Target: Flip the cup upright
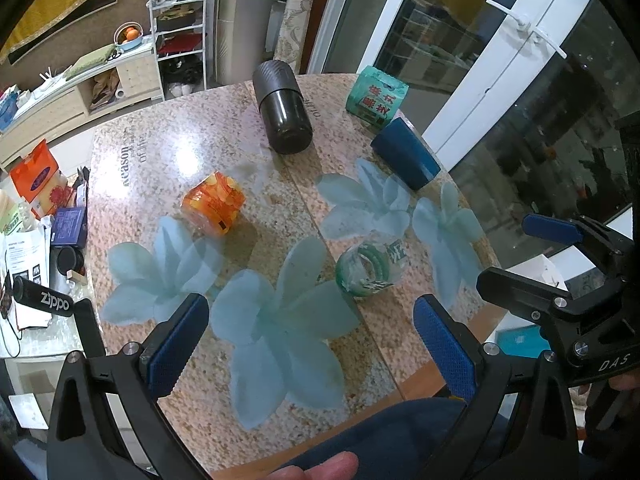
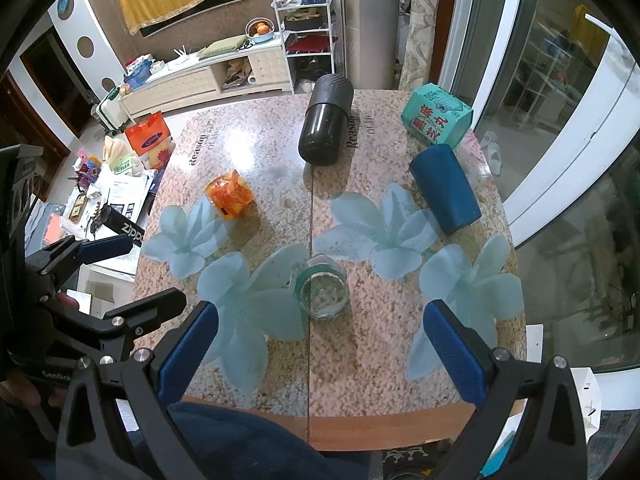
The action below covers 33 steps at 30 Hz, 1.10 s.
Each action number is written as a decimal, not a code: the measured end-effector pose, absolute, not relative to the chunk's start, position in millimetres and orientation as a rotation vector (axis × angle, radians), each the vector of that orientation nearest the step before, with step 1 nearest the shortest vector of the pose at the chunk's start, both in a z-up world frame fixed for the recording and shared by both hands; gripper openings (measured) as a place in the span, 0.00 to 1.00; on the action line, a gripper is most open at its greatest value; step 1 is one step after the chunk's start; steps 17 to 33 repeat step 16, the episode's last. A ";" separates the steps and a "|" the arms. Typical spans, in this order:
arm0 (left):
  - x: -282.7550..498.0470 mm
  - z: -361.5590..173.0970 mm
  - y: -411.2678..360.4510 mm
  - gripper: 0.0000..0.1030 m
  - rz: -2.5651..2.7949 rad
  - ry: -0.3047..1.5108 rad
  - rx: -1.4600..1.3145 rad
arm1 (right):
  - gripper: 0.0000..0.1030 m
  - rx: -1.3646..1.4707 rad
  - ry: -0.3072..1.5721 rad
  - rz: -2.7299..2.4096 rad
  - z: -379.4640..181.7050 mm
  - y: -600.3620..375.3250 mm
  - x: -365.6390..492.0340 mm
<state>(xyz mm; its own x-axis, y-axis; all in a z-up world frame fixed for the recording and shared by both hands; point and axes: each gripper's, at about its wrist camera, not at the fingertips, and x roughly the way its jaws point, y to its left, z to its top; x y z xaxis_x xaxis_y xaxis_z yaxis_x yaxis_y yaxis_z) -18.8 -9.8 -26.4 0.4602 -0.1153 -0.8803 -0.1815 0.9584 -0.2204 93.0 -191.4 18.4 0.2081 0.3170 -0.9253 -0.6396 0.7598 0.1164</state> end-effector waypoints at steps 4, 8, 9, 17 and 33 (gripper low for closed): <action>-20.0 -25.2 -11.1 1.00 0.035 1.093 -0.302 | 1.00 -0.322 1.185 0.683 18.4 -191.6 93.6; -19.2 -25.0 -12.2 1.00 0.030 1.093 -0.301 | 1.00 -0.315 1.185 0.677 19.2 -192.3 92.7; -19.3 -25.3 -12.5 1.00 0.030 1.095 -0.302 | 1.00 -0.316 1.184 0.678 19.2 -192.3 92.6; -18.9 -25.7 -16.9 1.00 0.023 1.089 -0.282 | 1.00 -0.307 1.189 0.673 20.7 -193.3 90.6; -18.9 -25.7 -16.9 1.00 0.023 1.089 -0.282 | 1.00 -0.307 1.189 0.673 20.7 -193.3 90.6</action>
